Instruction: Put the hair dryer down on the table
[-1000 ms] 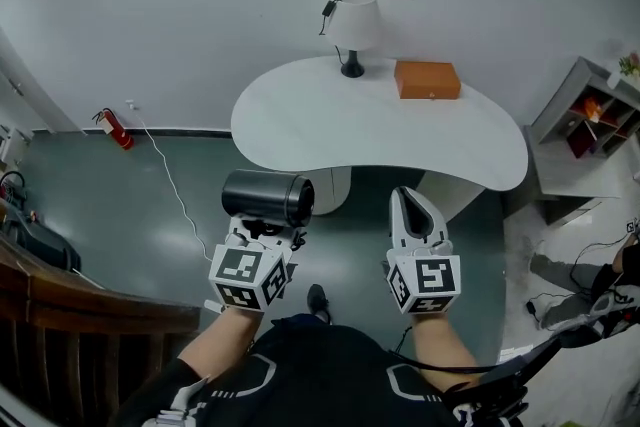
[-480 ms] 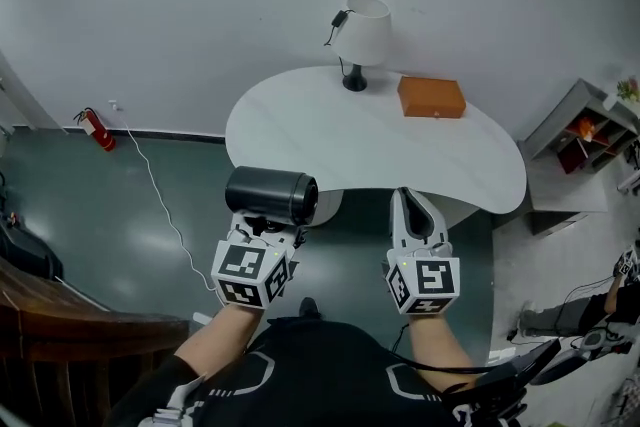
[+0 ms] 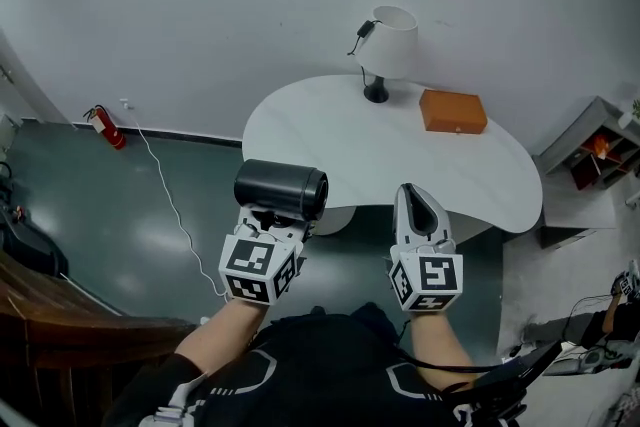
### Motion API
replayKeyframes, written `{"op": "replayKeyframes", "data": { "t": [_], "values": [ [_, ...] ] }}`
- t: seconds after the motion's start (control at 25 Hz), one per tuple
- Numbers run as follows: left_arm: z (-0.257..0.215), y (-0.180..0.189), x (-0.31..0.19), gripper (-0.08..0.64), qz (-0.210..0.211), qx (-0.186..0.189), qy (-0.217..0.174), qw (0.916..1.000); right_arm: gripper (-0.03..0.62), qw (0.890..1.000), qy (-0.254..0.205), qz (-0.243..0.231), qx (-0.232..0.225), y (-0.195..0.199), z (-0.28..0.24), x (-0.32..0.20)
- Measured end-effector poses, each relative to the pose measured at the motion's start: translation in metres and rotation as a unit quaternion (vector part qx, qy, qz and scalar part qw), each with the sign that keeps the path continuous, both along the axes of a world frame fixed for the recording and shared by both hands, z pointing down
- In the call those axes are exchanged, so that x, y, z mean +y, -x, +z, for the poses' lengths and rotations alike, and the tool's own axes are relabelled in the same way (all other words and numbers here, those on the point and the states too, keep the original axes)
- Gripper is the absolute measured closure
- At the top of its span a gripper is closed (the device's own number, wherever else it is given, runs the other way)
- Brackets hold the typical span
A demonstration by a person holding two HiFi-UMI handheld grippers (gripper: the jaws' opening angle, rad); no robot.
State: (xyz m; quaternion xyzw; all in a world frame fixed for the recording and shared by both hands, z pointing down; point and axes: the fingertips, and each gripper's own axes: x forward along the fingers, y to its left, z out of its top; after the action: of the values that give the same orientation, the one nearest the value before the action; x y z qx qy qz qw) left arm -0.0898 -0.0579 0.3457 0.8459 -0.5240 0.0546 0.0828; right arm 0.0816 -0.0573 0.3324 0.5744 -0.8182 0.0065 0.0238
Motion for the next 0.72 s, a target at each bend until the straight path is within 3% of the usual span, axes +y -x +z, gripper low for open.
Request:
{"op": "replayKeyframes", "data": {
  "t": [0.32,0.72],
  "values": [
    [0.004,0.009,-0.031,0.331,-0.035,0.011,-0.003,0.9993,0.565,0.999,-0.008,-0.04,-0.003,0.017,0.0,-0.043],
    [0.01,0.015,-0.093,0.331,-0.102,0.006,0.007,0.9947,0.565,0.991,-0.006,-0.136,0.004,0.042,0.002,-0.131]
  ]
}}
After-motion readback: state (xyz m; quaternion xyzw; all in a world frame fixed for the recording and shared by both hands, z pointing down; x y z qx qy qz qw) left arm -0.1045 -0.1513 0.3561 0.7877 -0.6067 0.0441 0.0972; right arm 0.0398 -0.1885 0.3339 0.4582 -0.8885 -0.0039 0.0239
